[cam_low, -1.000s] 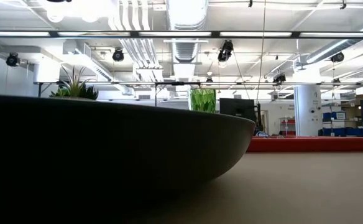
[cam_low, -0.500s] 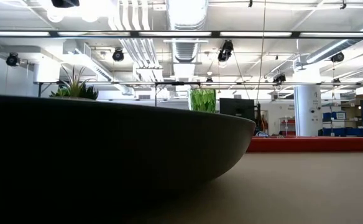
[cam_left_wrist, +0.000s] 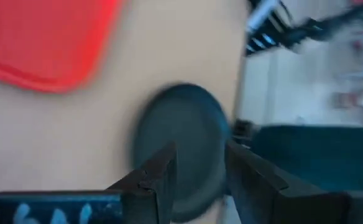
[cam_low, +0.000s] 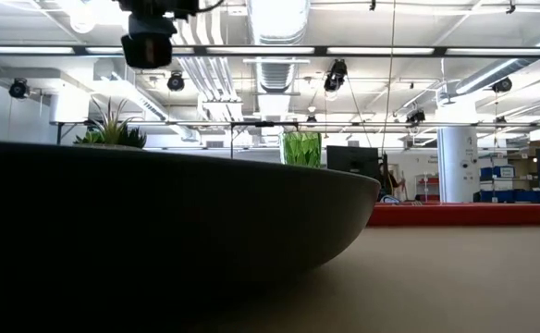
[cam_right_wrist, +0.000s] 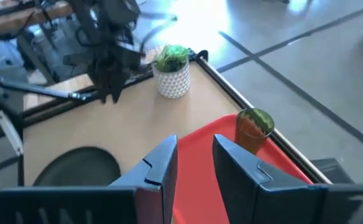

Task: Pick and place plate/cup/fork/spoon on tray
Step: Put the black plate into the red tray

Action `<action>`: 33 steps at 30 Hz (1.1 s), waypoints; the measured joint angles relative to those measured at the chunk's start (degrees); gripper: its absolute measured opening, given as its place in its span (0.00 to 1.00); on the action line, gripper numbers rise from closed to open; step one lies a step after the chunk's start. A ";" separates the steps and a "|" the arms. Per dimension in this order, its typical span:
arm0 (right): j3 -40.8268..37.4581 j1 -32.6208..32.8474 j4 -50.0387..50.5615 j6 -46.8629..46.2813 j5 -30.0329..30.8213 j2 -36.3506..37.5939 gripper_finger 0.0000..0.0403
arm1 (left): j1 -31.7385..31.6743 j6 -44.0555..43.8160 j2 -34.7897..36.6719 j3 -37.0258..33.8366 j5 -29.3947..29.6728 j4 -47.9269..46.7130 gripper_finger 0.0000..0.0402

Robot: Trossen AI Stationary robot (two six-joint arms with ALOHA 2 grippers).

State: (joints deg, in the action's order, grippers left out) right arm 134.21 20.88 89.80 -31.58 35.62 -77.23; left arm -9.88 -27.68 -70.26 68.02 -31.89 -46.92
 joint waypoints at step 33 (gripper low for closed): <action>-0.02 0.00 0.00 8.53 -7.70 -3.63 0.24 | 18.44 -10.93 -21.49 -7.84 17.37 11.80 0.20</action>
State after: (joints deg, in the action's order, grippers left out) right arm 134.19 20.88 89.80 -23.05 27.92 -80.86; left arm 8.56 -38.61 -91.74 60.18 -14.52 -35.12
